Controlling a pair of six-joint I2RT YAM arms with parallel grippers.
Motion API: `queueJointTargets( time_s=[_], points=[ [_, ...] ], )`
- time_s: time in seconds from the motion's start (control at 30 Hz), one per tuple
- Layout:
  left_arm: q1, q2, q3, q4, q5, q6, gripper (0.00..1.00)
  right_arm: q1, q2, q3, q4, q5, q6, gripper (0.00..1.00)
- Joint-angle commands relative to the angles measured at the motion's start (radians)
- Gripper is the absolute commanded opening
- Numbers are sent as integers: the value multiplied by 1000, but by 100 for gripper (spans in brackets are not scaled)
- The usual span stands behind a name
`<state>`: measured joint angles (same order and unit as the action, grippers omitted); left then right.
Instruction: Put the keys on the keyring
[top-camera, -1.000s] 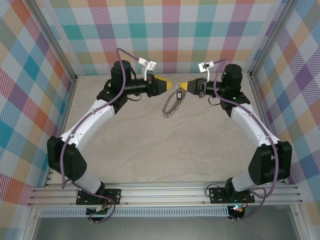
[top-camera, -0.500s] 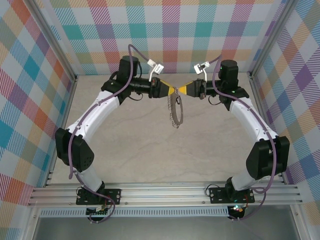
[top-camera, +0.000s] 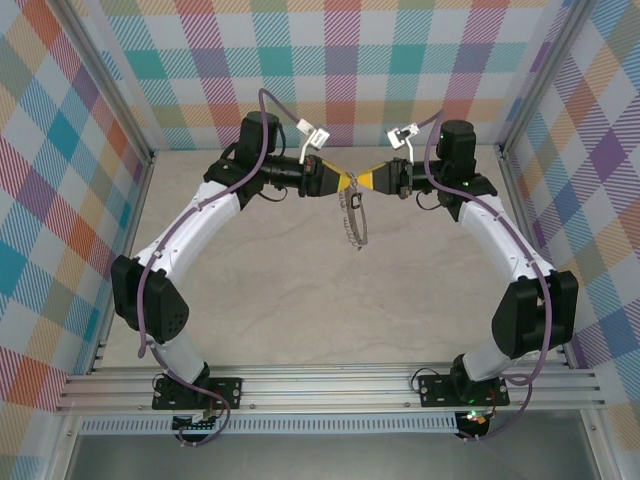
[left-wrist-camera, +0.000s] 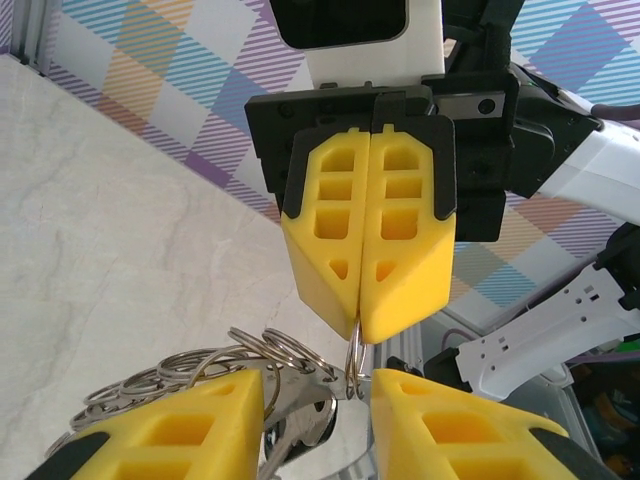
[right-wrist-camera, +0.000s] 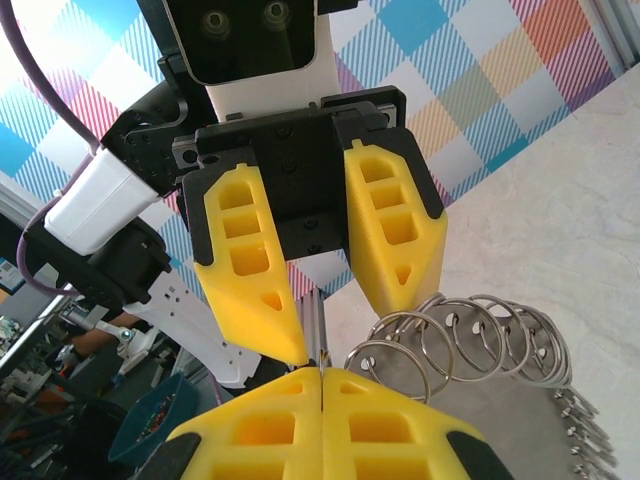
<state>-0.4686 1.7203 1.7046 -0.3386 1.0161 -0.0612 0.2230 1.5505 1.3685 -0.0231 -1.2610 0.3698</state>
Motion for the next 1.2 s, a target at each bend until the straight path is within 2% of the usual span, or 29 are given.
queueJointTargets(
  time_s=[0.0,0.37,0.77,1.17],
  points=[
    [-6,-53,18,11,-20,20,34,4,1,-8,50,-28,4,0],
    [-7,-69,30,32,-15,1,38,4,6,-14,76,-15,18,0],
    [-40,-25,46,44,-1,-11,37,5,8,-20,104,-17,40,0],
    [-39,-21,27,52,-68,-9,37,4,2,-32,105,-18,37,0]
  ],
)
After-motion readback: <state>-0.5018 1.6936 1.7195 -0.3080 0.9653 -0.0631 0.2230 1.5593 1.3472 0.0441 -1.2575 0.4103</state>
